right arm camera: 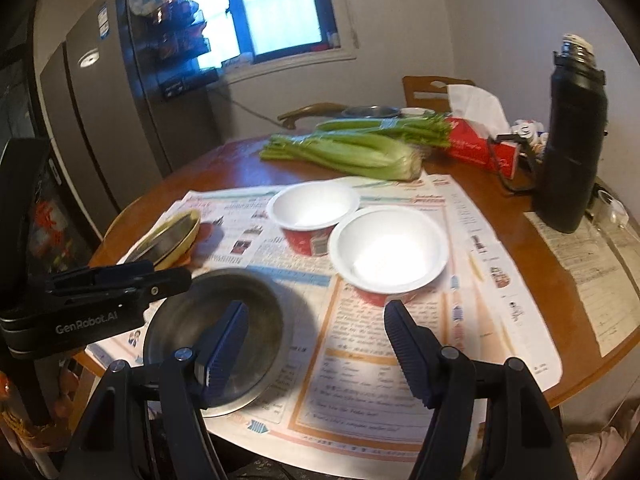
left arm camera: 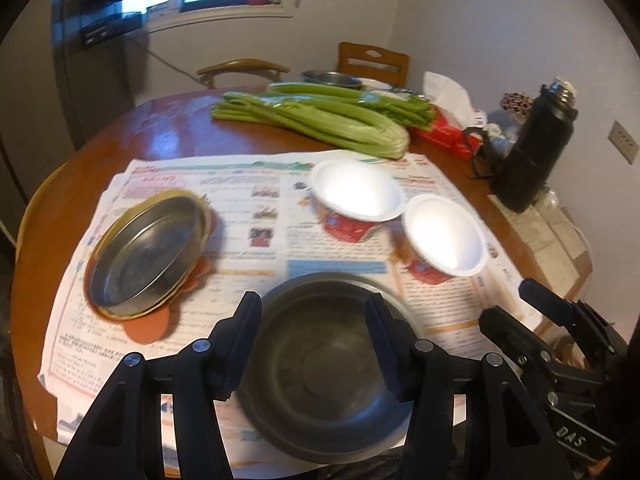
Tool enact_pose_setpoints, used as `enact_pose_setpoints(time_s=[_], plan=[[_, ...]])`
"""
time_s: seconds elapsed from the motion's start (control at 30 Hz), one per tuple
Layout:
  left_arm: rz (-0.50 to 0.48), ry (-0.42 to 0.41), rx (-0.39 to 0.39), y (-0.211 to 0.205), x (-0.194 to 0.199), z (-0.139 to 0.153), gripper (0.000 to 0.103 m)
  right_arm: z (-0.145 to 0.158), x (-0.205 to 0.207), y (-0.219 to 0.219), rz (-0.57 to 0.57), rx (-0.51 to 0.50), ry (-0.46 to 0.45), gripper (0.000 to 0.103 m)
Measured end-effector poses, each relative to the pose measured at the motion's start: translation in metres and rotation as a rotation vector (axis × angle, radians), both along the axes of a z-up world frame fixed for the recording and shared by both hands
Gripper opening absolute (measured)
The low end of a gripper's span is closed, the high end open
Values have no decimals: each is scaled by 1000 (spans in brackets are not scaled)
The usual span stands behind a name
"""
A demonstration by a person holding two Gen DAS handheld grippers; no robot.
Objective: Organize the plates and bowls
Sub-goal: 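Open the left tool and move it toward the white bowls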
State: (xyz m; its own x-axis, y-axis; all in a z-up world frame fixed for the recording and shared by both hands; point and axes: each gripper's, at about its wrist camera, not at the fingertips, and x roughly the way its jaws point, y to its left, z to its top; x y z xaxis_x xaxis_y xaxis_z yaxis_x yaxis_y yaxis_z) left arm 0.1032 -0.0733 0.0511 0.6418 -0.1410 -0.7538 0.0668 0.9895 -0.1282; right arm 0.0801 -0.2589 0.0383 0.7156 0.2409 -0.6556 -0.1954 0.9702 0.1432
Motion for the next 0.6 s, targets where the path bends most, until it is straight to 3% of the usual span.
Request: enact_pose_setpoints(time_s=[0.3,0.6], plan=[[-137,0,-61,-45,34,12,56,16,15,-41,-119,-13,-29,71],[-171,93,-122,-78,90,-20,56,1,49,-65,-181,-79,31,71]])
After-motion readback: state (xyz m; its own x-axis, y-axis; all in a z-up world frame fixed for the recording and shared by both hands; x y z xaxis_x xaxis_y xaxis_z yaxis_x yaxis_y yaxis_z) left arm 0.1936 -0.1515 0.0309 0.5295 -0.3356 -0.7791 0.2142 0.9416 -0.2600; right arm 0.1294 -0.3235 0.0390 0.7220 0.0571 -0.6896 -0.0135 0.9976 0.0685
